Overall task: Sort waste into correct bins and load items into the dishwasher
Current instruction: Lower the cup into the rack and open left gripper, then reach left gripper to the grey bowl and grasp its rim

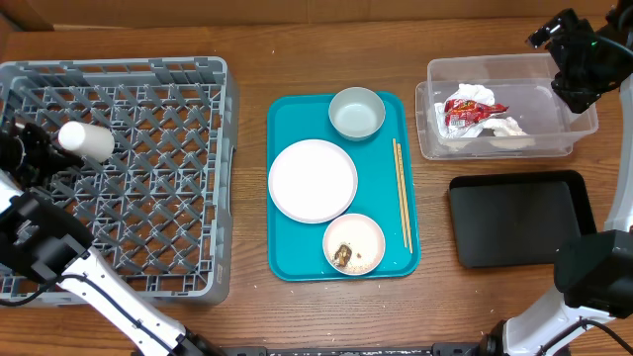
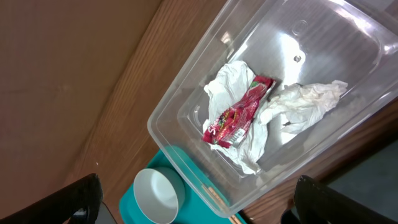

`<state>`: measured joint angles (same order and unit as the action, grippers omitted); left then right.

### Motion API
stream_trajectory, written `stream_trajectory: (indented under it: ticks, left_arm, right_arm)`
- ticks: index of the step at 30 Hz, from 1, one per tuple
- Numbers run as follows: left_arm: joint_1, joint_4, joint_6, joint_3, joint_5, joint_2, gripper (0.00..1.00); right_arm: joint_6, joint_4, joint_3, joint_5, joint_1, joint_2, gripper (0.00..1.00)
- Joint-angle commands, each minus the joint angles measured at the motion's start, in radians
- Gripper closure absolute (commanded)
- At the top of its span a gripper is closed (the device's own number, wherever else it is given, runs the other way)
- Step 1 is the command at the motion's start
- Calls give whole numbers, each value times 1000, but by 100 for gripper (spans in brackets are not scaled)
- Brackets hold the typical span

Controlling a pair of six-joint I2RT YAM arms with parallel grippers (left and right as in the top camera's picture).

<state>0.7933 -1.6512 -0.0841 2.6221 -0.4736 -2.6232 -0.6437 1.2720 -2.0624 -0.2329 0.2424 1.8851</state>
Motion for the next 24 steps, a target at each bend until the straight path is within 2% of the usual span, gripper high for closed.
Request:
stream_trajectory:
  ticks: [1,7,17,20,21,23,24]
  left_arm:
    - [12,-11,-37,15,116,-13,96]
    - [29,-39,-56,79,66,22,96]
    - [-12,-39,-54,79,-22,277,95]
    - [-80,-39,-19,79,-185,371,67]
    - [-108,-39,5,79,-246,393,55]
    - [-166,-39,46,79,-336,422,21]
    - [-204,-39,66,79,-371,432,12]
  right_arm:
    - [0,-6,-20,-4,6,-7,0]
    - [-1,-6,-20,-4,6,-7,0]
    - [-1,-6,-20,-4,6,-7,0]
    - [-1,-6,-20,-4,6,-7,0]
    - [-1,-6,-20,-4,6,-7,0]
    - [-1,-6,-20,-4,6,-7,0]
    - [-1,-6,-20,-4,6,-7,0]
